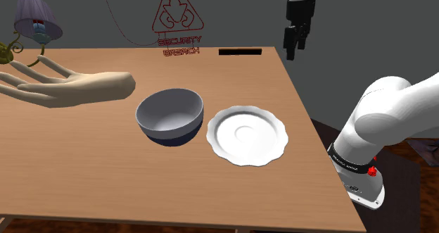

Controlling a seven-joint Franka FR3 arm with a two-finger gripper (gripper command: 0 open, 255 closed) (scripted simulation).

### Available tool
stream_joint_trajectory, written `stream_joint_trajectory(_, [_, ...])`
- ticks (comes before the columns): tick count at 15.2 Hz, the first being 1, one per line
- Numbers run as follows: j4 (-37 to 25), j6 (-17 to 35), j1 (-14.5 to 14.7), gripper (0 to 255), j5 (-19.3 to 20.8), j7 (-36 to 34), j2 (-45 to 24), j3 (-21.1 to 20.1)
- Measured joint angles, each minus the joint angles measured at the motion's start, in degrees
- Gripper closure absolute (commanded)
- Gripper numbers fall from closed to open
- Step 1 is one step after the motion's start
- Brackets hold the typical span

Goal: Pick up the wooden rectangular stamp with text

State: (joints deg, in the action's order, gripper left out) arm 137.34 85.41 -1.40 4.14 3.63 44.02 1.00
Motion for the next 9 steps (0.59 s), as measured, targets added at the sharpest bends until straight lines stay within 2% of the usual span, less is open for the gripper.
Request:
stream_joint_trajectory(3, [-0.67, 1.94, 0.19, 0, 0.84, 2.35, -2.26, 1.32])
stream_joint_trajectory(9, [-6.07, 8.67, 1.39, 0, 3.28, 13.8, -12.48, 6.96])
